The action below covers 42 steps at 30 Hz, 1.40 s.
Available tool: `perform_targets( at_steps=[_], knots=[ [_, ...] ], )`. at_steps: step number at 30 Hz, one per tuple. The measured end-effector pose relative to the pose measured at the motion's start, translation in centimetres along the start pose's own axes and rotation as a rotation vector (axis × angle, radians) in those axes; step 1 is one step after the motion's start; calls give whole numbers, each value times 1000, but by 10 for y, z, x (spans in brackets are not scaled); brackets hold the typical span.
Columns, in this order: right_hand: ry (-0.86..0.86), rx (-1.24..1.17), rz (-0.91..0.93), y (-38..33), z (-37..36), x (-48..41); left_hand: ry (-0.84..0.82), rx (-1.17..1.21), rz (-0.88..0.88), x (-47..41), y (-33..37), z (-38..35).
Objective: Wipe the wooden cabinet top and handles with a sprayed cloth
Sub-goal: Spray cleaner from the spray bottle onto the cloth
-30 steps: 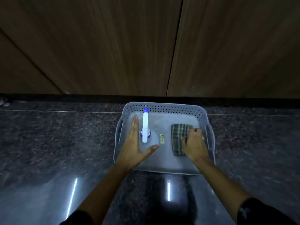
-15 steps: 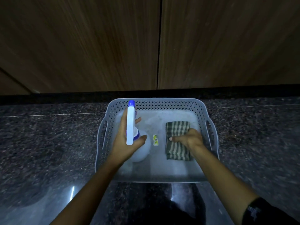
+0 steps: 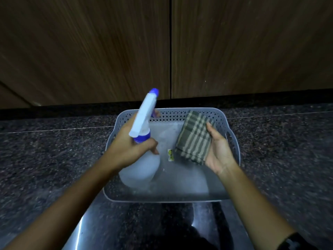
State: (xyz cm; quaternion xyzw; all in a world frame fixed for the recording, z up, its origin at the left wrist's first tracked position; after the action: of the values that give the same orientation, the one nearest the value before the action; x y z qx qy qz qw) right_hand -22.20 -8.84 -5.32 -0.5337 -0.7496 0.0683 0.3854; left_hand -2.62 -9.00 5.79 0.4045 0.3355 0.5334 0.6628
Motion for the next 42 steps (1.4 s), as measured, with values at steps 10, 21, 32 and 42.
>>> perform_targets(
  at_steps=[10,21,32,42],
  knots=[
    [-74,27,-91,16,-18,8,-292,-124,131,35,10,-32],
    [-10,69,-104,16,-13,14,-296,-39,388,42,-3,-56],
    [-27,30,-123,21,-16,15,-310,23,421,54,-7,-62],
    [-15,60,-106,25,-17,16,-250,92,467,61,-11,-60]
  ],
)
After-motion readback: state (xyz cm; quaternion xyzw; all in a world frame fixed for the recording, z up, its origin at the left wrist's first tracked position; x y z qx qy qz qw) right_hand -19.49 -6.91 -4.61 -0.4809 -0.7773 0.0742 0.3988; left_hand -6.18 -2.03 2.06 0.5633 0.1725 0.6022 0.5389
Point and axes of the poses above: each hand's wrist, its own x-axis away from the middle knuckle, its own z-axis out of the back of the hand, y = z × x, the point moved 5 cm from there along -x, towards the middle knuckle, and after that the axes turned 1 degree about -x, right-handed, at the moved point
